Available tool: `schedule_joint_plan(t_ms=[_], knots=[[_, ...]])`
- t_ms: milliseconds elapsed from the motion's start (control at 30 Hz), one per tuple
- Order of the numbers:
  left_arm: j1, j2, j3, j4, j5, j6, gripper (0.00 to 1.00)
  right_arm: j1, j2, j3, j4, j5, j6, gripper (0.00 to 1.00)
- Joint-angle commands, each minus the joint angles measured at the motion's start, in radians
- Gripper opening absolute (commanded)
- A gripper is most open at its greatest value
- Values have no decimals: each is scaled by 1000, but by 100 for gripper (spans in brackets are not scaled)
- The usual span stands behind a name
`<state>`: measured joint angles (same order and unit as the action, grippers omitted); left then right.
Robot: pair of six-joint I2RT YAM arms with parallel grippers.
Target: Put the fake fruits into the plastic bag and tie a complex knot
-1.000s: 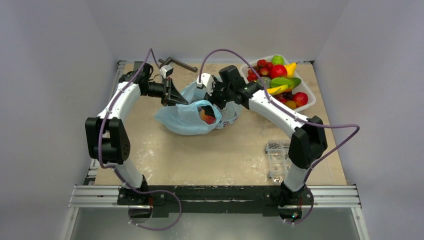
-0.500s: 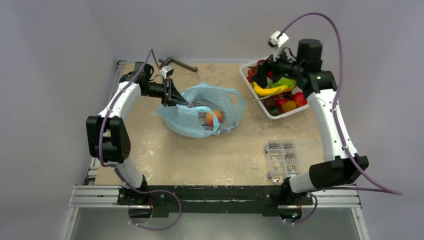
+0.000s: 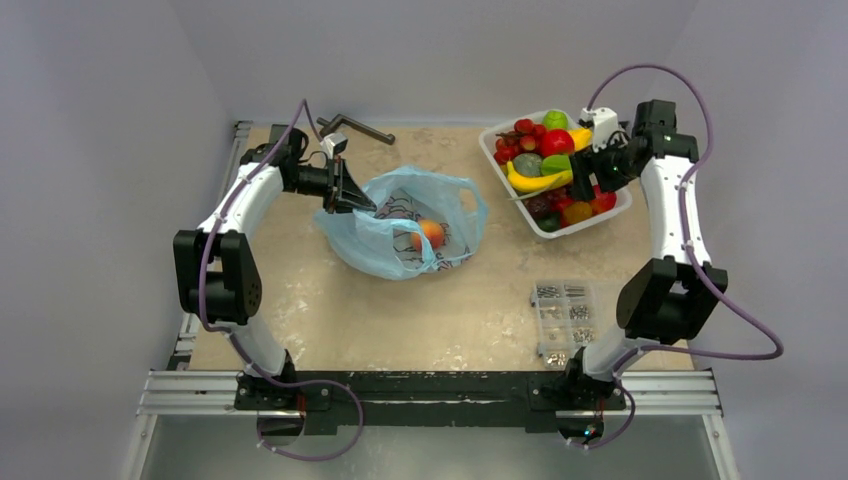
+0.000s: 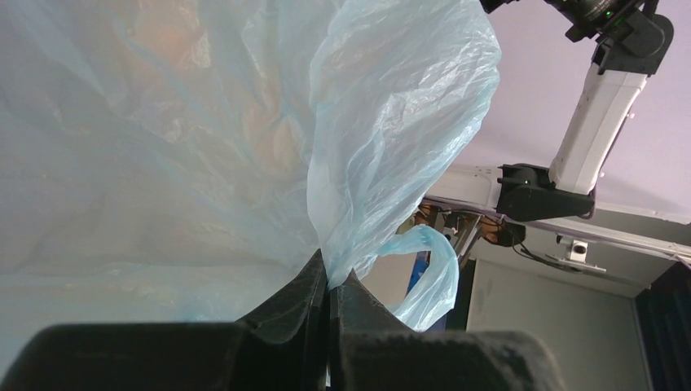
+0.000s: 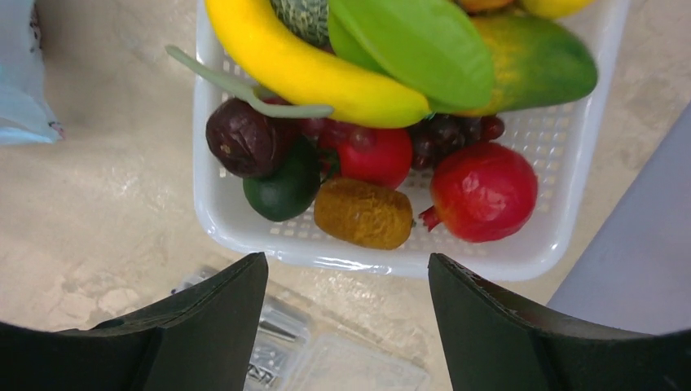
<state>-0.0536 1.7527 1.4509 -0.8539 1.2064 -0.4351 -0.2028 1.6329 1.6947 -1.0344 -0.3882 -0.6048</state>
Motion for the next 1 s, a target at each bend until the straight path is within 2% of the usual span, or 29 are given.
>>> schedule_joint_plan(t_ms=[0,133,300,667,767,967], knots=[[1,-1,37,19,6,-5,0,7,8,-50,26,84,30,73],[1,-2,41,20,4,-8,0,7,55,-78,31,111,42,75],[1,3,47,21,1,-11,0,12,62,-158,106,122,70,85],[1,-2,46,8,-4,0,0,24,100,-274,277,171,100,83],[1,-4,45,6,-7,0,0,25,106,-277,299,165,120,79],[1,-5,45,9,-10,-2,0,26,75,-261,295,130,124,54]])
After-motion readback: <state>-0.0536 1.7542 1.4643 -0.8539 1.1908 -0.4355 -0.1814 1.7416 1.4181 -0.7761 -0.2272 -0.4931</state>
